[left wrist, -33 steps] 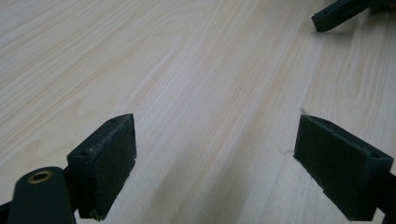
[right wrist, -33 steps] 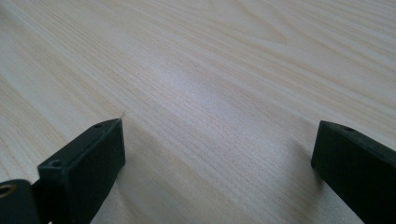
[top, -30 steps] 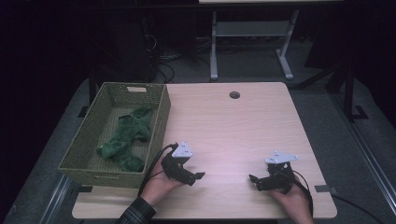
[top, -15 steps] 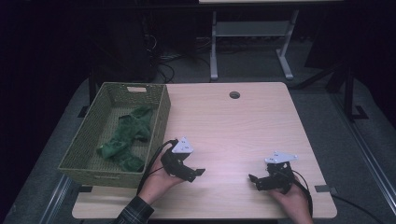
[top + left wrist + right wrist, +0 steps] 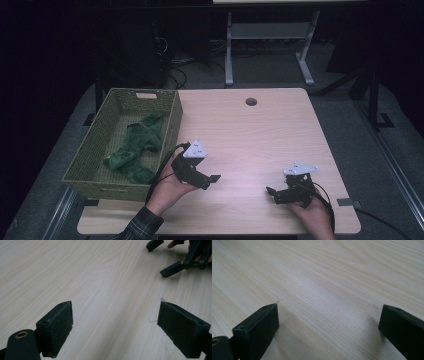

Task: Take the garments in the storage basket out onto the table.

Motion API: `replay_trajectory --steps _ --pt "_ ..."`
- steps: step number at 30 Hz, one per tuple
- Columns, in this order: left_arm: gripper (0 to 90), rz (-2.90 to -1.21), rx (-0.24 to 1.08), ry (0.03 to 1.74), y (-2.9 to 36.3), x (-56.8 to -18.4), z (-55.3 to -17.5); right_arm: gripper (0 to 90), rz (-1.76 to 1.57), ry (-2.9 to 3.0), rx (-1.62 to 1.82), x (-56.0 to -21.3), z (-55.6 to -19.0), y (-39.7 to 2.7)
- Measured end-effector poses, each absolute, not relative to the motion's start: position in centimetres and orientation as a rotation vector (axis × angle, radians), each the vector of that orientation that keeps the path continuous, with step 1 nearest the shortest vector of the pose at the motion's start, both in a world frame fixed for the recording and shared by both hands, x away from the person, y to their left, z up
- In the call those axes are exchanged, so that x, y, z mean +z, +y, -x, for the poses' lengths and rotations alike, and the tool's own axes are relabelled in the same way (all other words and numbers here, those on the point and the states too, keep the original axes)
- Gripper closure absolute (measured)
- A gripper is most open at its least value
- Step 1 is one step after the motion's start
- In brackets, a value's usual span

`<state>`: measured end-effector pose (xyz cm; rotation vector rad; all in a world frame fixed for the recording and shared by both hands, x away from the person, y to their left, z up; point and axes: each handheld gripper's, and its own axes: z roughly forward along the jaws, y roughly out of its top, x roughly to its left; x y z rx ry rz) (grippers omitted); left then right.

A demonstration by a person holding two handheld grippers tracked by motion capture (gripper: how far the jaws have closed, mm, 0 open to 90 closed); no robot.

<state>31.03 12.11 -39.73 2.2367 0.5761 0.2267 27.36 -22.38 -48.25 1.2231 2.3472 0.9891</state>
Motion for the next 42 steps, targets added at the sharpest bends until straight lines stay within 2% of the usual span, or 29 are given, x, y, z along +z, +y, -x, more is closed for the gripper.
replay_trajectory --steps 42 --pt "13.5 -2.227 0.266 0.58 15.8 -34.2 -34.2 2.5 -1.222 2.345 0.991 -48.3 -27.4 -22.4"
